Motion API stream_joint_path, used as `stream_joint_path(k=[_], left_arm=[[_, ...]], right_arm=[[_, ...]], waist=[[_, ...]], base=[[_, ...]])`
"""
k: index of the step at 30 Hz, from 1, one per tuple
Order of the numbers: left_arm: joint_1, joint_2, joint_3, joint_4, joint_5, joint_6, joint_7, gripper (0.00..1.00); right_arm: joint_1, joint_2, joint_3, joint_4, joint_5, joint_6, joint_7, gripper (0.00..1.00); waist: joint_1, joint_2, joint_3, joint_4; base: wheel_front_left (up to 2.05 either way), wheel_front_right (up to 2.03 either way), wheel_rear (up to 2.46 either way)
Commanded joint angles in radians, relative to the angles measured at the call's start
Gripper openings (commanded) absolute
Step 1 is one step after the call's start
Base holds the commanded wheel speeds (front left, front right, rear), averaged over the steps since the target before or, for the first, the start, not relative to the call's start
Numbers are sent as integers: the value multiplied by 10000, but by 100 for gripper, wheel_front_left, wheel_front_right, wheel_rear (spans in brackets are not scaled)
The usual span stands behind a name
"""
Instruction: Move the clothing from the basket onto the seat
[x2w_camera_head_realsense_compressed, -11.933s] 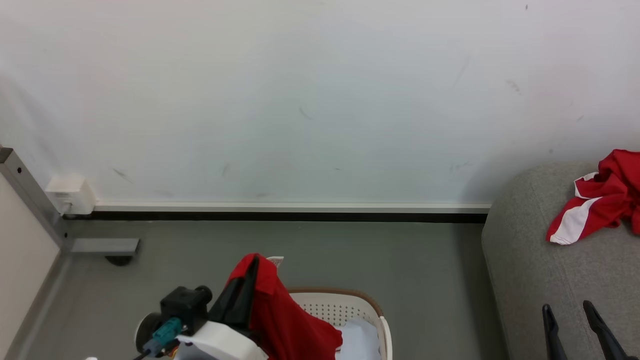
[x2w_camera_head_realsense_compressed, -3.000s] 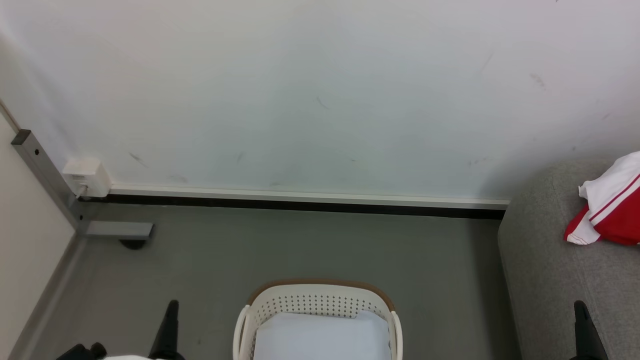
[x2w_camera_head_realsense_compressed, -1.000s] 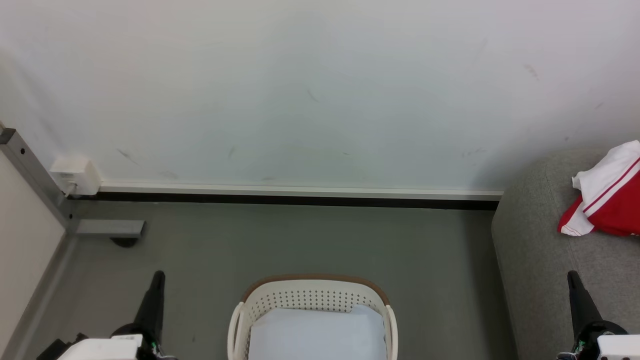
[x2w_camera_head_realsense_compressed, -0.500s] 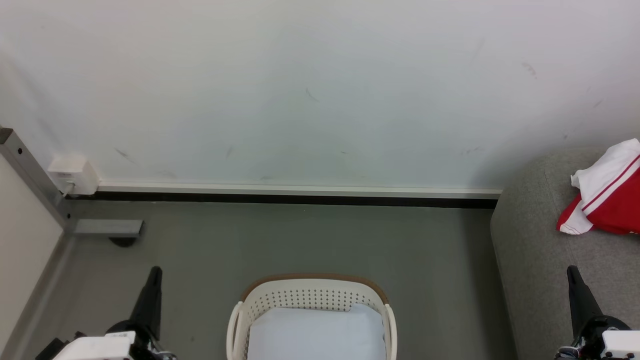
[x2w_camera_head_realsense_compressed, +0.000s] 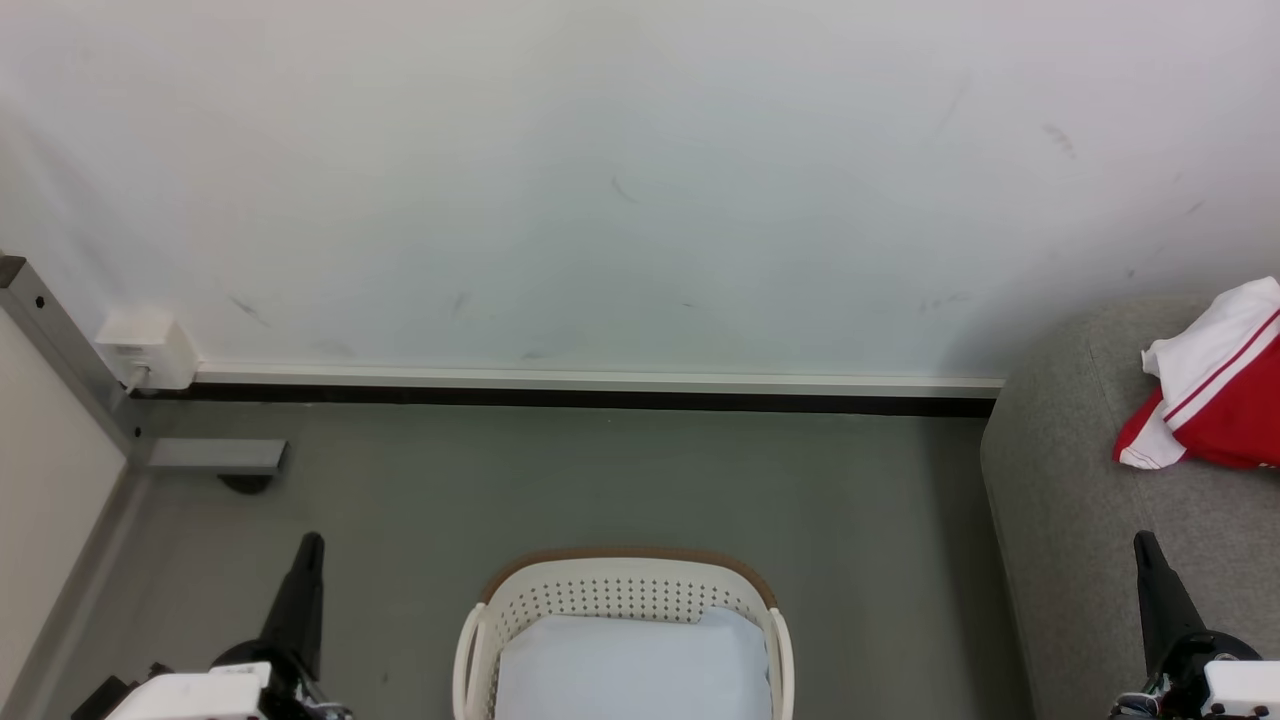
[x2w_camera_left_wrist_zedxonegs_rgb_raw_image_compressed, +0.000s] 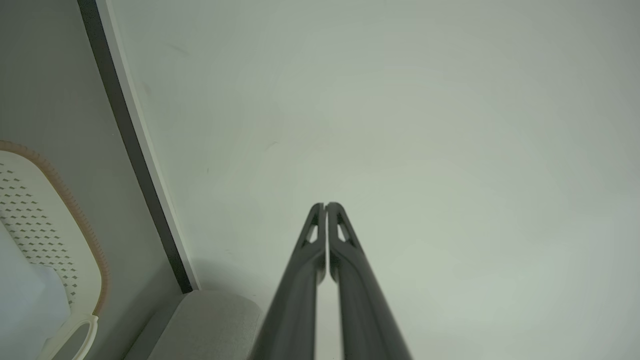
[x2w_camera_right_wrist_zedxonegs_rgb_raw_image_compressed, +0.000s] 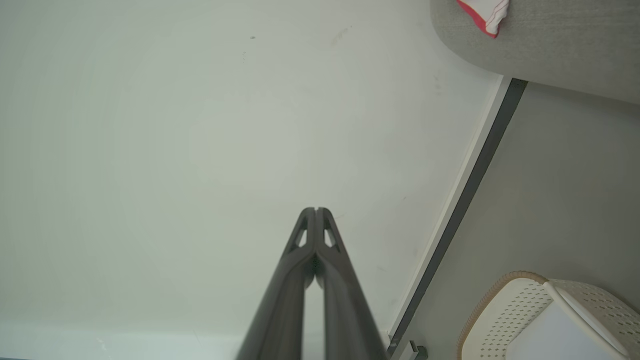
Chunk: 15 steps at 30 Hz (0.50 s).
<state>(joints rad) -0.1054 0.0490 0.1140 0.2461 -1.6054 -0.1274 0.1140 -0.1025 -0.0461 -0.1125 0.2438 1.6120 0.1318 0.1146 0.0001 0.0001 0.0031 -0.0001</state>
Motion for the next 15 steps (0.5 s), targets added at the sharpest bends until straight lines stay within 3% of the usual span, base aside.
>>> stream_joint_path(k=[1, 15], left_arm=[[-72, 21, 30, -29, -134, -61, 42, 0], [-72, 21, 28, -30, -135, -61, 41, 0]], right_arm=[[-142, -76, -33, 29, 17, -21, 29, 0], [-141, -76, -34, 29, 18, -21, 29, 0]], waist=[[-1, -1, 0, 1], [-1, -1, 0, 1]], base=[[0, 0, 0], [0, 0, 0]])
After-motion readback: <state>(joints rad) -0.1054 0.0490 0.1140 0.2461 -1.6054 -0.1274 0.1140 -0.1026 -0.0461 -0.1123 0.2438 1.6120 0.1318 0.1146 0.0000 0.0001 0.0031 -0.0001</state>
